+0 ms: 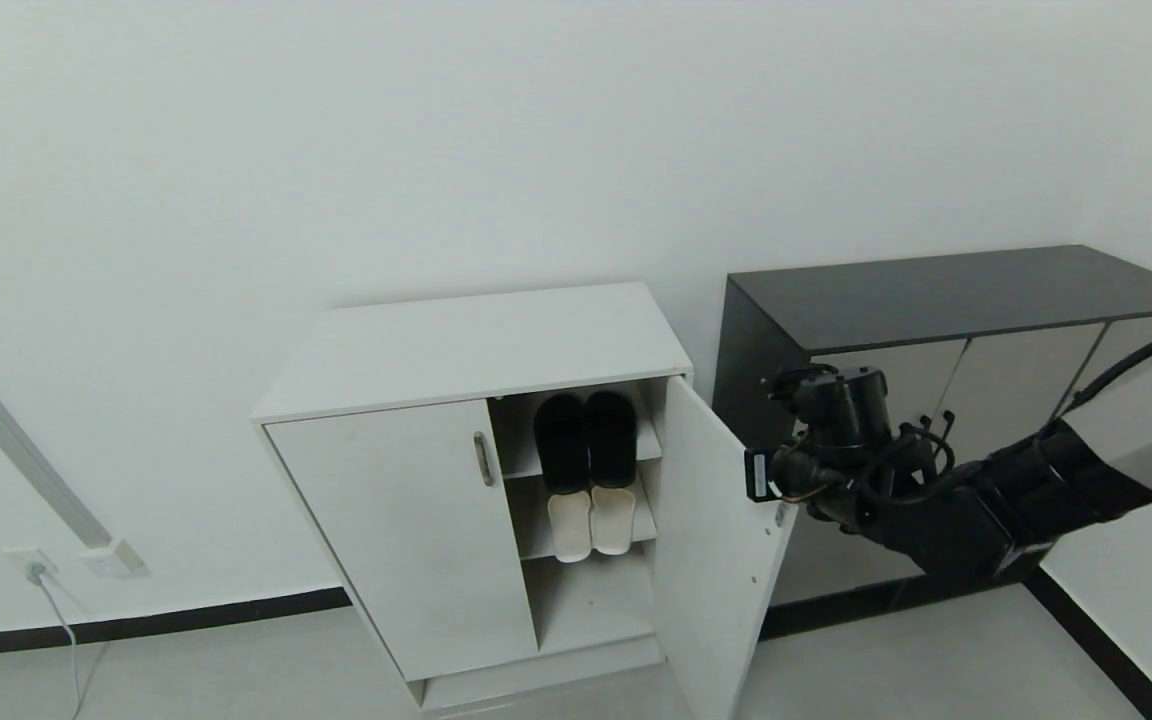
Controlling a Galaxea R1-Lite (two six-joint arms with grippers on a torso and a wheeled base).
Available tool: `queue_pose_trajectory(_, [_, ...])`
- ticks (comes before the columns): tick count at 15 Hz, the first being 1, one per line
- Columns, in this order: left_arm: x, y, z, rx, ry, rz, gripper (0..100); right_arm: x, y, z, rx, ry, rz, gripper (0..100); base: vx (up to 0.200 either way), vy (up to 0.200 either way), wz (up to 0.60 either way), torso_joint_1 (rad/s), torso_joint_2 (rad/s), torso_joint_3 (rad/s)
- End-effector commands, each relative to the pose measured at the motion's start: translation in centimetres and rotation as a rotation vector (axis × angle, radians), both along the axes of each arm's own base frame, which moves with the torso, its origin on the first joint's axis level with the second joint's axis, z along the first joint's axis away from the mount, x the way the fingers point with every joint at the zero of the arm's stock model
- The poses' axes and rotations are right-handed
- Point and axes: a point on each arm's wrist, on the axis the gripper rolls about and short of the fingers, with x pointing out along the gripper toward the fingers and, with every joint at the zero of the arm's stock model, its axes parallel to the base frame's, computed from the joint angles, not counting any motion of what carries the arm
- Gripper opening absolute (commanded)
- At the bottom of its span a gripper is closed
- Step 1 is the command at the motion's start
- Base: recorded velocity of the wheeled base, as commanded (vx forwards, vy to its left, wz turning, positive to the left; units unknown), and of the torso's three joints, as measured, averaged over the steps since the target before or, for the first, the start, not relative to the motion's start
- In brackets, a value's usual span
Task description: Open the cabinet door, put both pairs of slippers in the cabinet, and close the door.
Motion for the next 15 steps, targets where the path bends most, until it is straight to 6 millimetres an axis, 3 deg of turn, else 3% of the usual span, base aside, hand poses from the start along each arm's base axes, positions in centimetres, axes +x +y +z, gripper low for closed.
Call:
queue_pose_trajectory(1, [0.0, 0.0, 0.0, 0.0, 0.001, 0.0, 0, -2.8, 1.0, 2.2, 0.031, -0.049, 0.065, 0, 0.0, 0.0, 0.0, 0.0, 0.0, 0.0])
queue_pose_trajectory(7, [0.0, 0.0, 0.0, -0.002, 0.001, 0.0, 0, -6.5, 2.3, 2.6, 0.003, -0.056, 0.171, 0, 0.0, 0.0, 0.0, 0.0, 0.0, 0.0])
queue_pose_trajectory(11, [0.0, 0.0, 0.0, -0.003, 0.0, 0.0, 0, -6.6, 2.1, 1.9, -0.006, -0.031, 0.18, 0, 0.0, 0.0, 0.0, 0.0, 0.0, 0.0])
queue_pose_trajectory(15, [0.0, 0.0, 0.0, -0.003, 0.0, 0.0, 0, -4.0, 1.9, -1.5, -0.007, -0.02, 0.147, 0, 0.0, 0.0, 0.0, 0.0, 0.0, 0.0])
